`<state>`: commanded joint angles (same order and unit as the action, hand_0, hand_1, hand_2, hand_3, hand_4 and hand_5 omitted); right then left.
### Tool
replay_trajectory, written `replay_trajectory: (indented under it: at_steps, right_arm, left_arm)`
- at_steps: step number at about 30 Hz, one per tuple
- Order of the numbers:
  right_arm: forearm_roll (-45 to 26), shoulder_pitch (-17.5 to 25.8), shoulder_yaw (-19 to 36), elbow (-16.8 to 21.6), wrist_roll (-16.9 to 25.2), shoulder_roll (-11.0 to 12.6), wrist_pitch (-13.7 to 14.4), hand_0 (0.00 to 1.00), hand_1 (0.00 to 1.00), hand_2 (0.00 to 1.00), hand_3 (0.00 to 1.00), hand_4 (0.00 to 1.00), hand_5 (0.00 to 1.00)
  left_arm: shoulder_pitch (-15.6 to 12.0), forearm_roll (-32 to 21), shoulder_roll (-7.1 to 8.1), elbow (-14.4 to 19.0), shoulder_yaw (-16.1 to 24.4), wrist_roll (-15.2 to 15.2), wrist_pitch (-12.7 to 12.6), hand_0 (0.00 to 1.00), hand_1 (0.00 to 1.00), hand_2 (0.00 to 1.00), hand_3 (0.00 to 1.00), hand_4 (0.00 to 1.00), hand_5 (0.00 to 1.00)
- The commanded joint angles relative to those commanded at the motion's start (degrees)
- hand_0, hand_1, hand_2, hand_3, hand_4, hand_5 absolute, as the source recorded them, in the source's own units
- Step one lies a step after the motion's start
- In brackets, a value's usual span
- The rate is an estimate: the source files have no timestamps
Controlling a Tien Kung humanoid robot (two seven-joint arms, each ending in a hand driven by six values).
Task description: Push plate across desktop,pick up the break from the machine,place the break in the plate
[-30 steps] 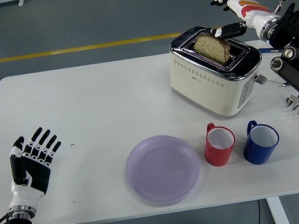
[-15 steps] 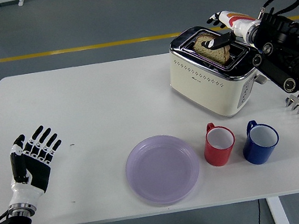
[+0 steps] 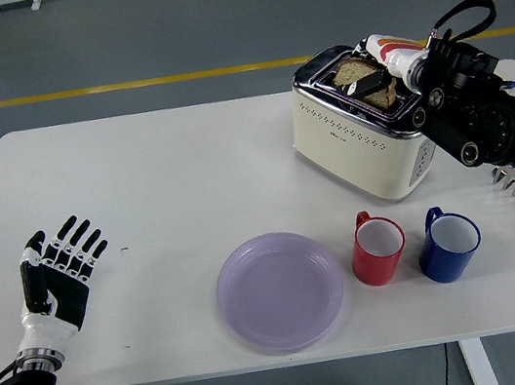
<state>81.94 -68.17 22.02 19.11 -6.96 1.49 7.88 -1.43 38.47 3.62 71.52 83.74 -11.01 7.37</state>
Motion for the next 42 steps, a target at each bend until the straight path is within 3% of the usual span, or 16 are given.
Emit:
replay_trajectory:
  at_steps: [1,6,7,11,13,18,19,20,24,25,33,38,42]
  right_arm:
    - [0.02,0.06,-0.43,-0.03,0.12,-0.04,0.76,0.466,0.466,0.482,0.541,0.573,0.254]
    - [2.01,0.19,-1.34,0.52,0.24,0.25,5.03,0.466,0.466,0.482,0.541,0.573,0.254]
    - [3.43,0.13,-1.12,0.80,0.25,0.43,5.93,0.370,0.358,0.408,0.425,0.381,0.002]
    - [8.14,-0.14,-0.39,1.76,0.00,1.27,6.40,0.370,0.358,0.408,0.425,0.381,0.002]
    - [10.14,-0.31,-0.16,2.13,-0.30,1.80,4.81,0.325,0.304,0.369,0.392,0.377,0.002]
    - [11.34,-0.31,-0.55,2.21,-0.61,2.50,1.12,0.325,0.304,0.369,0.392,0.377,0.002]
    - [12.34,-0.15,0.00,2.64,-0.62,2.90,1.21,0.310,0.287,0.358,0.392,0.298,0.002]
    - [12.80,-0.05,0.33,2.94,-0.62,3.19,1.17,0.310,0.287,0.358,0.392,0.298,0.002]
    - [19.97,0.21,6.44,7.33,-1.01,6.30,0.08,0.310,0.287,0.358,0.392,0.298,0.002]
    - [21.54,0.18,7.85,8.41,-1.14,6.97,-0.15,0.270,0.219,0.325,0.397,0.271,0.002]
    - [32.65,0.06,18.40,20.46,-2.41,13.79,-2.79,0.262,0.209,0.322,0.399,0.252,0.002]
    - [35.00,1.41,22.97,28.02,-3.09,16.78,-3.59,0.265,0.211,0.324,0.395,0.256,0.002]
    - [32.74,3.46,26.36,36.18,-3.74,19.22,-6.23,0.265,0.211,0.324,0.395,0.256,0.002]
  left_arm:
    - [-0.07,-0.02,0.01,-0.02,-0.01,0.00,-0.02,0.793,0.788,0.797,0.757,0.523,0.998]
    - [-0.32,-0.09,0.10,0.04,-0.01,0.02,-0.06,0.793,0.788,0.797,0.757,0.523,0.998]
    - [-0.35,-0.11,0.15,0.11,-0.05,0.03,-0.03,0.792,0.787,0.795,0.754,0.516,0.998]
    - [-0.30,-0.10,0.18,0.20,-0.11,0.07,0.01,0.792,0.787,0.795,0.754,0.516,0.998]
    - [-0.24,-0.09,0.14,0.17,-0.02,0.09,0.01,0.792,0.785,0.794,0.755,0.515,0.998]
    - [-0.26,-0.05,0.12,0.02,0.22,0.10,0.00,0.792,0.785,0.794,0.755,0.515,0.998]
    - [-0.27,-0.04,0.12,0.00,0.28,0.11,-0.02,0.792,0.785,0.793,0.754,0.513,0.998]
    - [-0.28,-0.04,0.13,-0.01,0.33,0.11,-0.03,0.792,0.785,0.793,0.754,0.513,0.998]
    - [-0.51,-0.02,0.19,0.11,0.66,0.12,-0.05,0.792,0.785,0.793,0.754,0.513,0.998]
    - [-0.57,-0.01,0.20,0.14,0.72,0.13,-0.05,0.790,0.783,0.790,0.753,0.513,0.998]
    - [-0.90,0.10,0.31,0.21,0.87,0.20,-0.02,0.790,0.783,0.789,0.752,0.513,0.998]
    - [-1.03,0.21,0.33,0.24,0.90,0.25,-0.03,0.790,0.783,0.788,0.753,0.512,0.998]
    - [-1.47,0.20,0.28,0.28,1.00,0.24,-0.04,0.790,0.783,0.788,0.753,0.512,0.998]
